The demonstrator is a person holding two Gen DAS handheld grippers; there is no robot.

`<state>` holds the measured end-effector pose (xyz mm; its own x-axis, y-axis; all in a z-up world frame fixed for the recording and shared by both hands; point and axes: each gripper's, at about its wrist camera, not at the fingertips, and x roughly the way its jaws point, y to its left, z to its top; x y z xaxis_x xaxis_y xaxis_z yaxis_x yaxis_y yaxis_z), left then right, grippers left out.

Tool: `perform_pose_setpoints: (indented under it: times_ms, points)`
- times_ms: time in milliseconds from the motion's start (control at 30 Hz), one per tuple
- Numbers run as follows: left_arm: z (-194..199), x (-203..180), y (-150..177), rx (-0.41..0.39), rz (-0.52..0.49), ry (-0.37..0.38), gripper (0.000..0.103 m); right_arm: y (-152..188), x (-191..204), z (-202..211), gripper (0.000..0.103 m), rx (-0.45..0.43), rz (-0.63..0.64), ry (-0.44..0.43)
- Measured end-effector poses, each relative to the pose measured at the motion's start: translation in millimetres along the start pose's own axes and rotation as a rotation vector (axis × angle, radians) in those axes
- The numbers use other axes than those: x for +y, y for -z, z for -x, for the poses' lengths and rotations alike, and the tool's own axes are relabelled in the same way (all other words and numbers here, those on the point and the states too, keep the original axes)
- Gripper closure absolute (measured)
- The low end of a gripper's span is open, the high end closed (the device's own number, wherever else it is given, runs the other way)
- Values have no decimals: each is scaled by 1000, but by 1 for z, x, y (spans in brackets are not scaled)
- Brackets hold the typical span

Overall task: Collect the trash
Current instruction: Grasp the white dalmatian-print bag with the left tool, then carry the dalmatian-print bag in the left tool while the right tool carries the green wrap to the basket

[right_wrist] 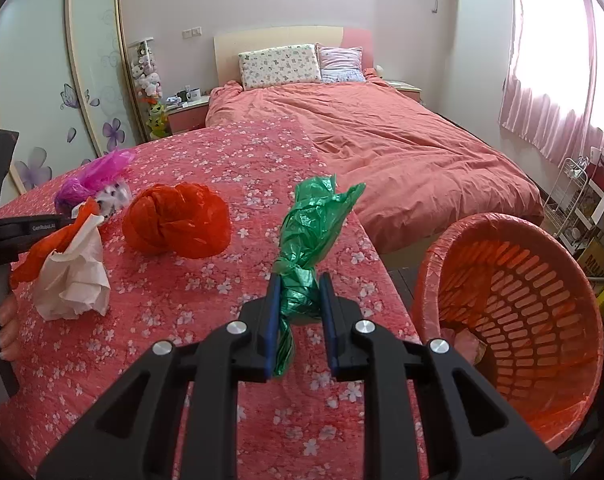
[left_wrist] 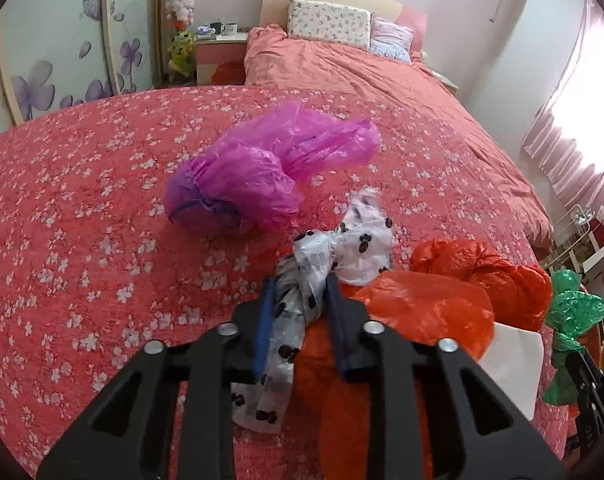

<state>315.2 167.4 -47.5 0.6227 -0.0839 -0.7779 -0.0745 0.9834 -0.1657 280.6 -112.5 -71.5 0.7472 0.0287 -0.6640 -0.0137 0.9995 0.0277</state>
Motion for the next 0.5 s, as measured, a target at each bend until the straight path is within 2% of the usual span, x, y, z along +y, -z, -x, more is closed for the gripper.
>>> perform_pose_setpoints:
  times_ms: [300,500]
  points:
    - [45,0,7,-98,-18,-10,84,1,1,11,83,-22,1,-15]
    - [75,0,7,-142,4,10,84,2,4,30,83,-49,3,-21]
